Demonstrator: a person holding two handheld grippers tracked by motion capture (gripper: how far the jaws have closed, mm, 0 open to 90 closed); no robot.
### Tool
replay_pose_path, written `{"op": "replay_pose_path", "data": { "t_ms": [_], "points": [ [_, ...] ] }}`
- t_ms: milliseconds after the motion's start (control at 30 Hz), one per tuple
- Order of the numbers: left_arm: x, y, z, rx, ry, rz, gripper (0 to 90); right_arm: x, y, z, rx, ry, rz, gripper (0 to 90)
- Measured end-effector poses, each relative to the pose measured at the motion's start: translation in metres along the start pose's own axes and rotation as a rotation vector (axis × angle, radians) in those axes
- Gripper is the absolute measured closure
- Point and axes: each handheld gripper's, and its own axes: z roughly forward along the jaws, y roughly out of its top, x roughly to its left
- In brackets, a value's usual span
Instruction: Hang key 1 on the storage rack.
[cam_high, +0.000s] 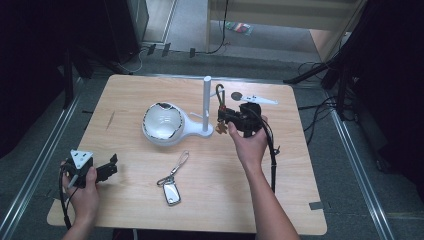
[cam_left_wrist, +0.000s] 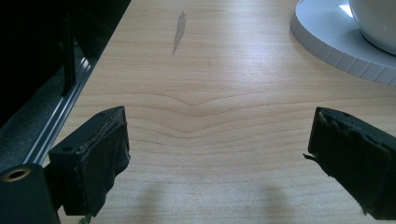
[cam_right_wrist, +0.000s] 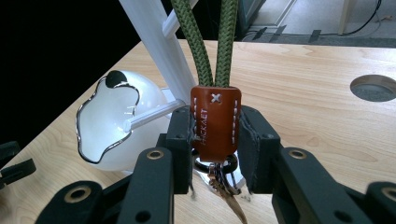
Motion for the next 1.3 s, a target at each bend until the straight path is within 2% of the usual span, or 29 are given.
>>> {"op": "replay_pose_path", "data": {
  "t_ms": [1300],
  "points": [
    [0.0, 0.0, 0.0, 0.001, 0.001, -0.003, 5.6, 0.007, -0.009, 0.014, 0.028, 0.006, -0.009, 68.4]
  ]
}}
